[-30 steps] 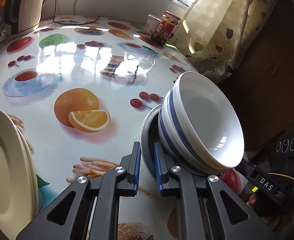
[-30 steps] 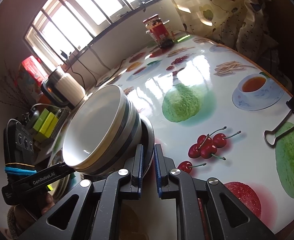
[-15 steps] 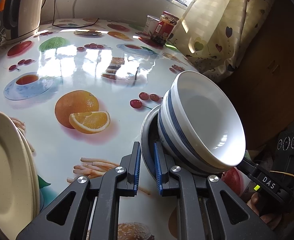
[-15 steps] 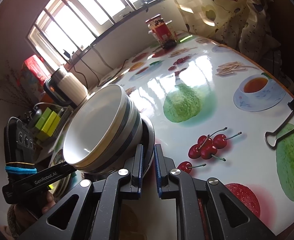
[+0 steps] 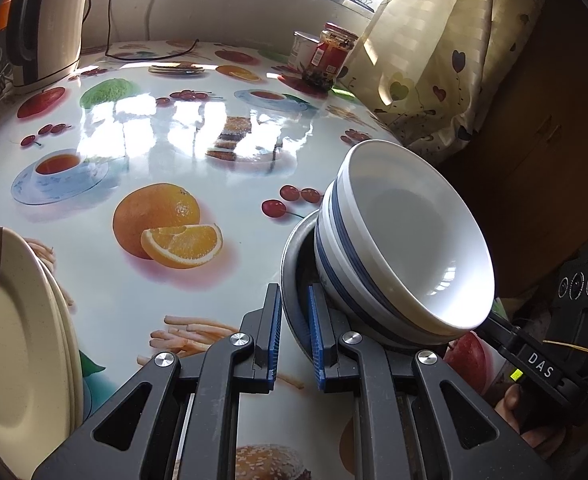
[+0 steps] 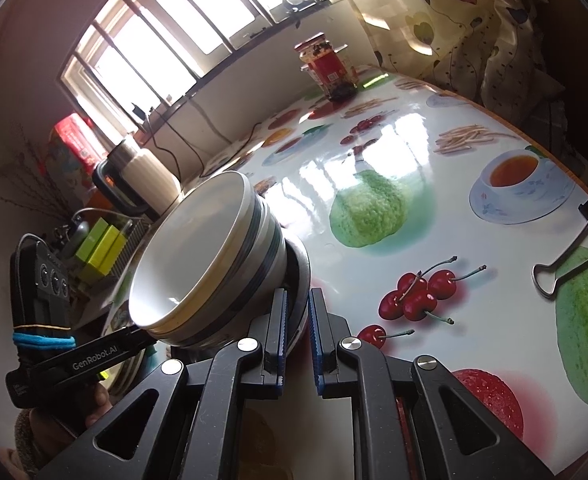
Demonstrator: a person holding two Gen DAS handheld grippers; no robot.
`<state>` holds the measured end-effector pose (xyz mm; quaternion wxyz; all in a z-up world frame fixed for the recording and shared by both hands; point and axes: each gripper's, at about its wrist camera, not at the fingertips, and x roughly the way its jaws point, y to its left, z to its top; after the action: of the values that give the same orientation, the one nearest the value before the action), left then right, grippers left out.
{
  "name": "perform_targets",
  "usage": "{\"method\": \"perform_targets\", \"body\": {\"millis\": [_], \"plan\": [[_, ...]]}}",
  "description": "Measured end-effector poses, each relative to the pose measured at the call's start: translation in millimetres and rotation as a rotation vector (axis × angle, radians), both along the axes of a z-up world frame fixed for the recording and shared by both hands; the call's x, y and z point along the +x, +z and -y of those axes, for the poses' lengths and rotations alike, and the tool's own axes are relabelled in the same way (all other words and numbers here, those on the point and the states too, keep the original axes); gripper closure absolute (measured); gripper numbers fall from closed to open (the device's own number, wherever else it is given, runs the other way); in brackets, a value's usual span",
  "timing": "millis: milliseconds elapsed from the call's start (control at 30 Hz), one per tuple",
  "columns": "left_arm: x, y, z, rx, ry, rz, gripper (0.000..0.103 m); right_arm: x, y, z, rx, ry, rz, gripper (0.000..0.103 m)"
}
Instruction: Organize plates and bowls
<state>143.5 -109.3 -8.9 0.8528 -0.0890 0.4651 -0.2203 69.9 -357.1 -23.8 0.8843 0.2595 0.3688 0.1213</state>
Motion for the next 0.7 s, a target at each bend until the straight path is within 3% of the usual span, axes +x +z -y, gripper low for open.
{"method": "perform_targets", "body": {"millis": [700], "plan": [[-7.7,12.0,-12.8,0.002,0.027,0.039,0.089,1.5,7.4,-11.7,-0.006,0.025,0.025,0.092]]}}
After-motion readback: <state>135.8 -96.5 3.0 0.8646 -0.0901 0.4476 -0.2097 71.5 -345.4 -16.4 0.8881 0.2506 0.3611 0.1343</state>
